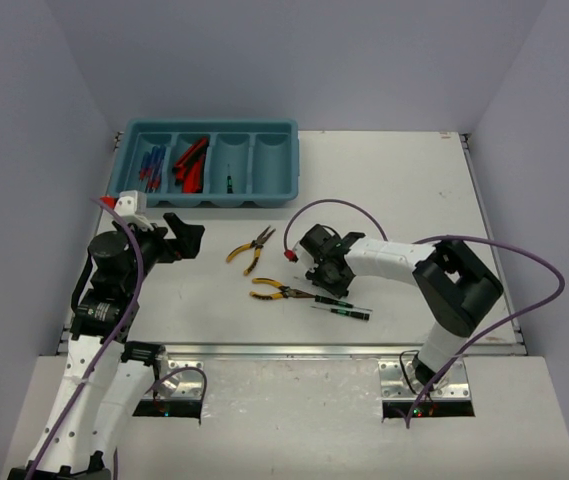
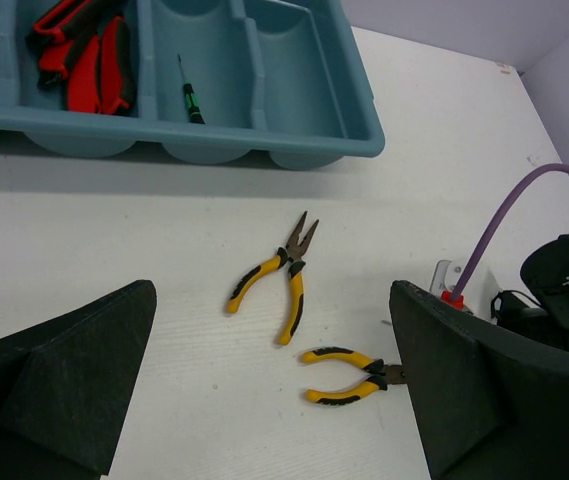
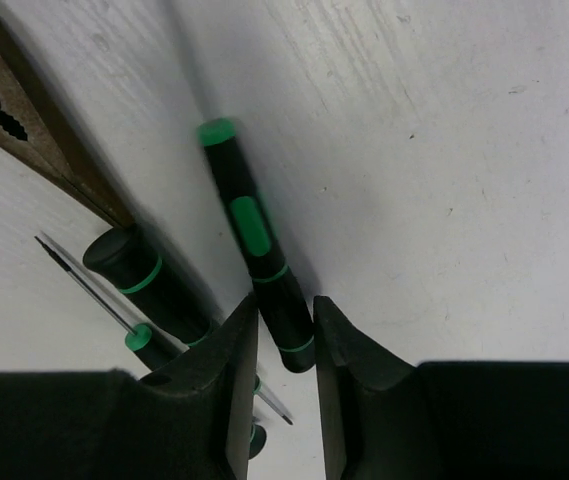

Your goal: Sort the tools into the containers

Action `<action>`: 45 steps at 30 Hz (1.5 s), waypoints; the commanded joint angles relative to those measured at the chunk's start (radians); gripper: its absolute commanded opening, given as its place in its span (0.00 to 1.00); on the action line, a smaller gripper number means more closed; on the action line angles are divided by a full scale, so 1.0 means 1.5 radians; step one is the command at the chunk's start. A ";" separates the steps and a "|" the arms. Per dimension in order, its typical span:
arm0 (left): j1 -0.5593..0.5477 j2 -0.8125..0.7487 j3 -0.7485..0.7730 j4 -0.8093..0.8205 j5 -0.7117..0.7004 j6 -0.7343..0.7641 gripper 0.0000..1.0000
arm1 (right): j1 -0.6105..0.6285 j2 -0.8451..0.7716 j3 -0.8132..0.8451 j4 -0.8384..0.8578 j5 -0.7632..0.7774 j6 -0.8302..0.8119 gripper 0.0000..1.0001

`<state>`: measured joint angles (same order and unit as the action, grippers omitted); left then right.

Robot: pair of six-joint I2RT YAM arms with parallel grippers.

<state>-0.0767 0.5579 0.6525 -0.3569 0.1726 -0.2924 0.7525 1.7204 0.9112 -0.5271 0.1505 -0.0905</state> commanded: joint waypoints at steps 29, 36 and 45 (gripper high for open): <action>-0.212 0.091 -0.247 0.709 0.180 -0.367 1.00 | -0.033 -0.380 -0.164 0.406 -0.360 0.454 0.00; -0.290 0.178 -0.253 0.813 0.146 -0.364 0.90 | -0.033 -0.406 -0.213 0.532 -0.492 0.542 0.00; -0.329 0.278 -0.221 0.819 0.130 -0.358 0.62 | -0.031 -0.399 -0.211 0.590 -0.545 0.571 0.00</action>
<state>-0.5443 0.9340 0.2771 0.7840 0.3871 -0.8400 0.7025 1.1378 0.5858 0.2453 -0.5942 0.7310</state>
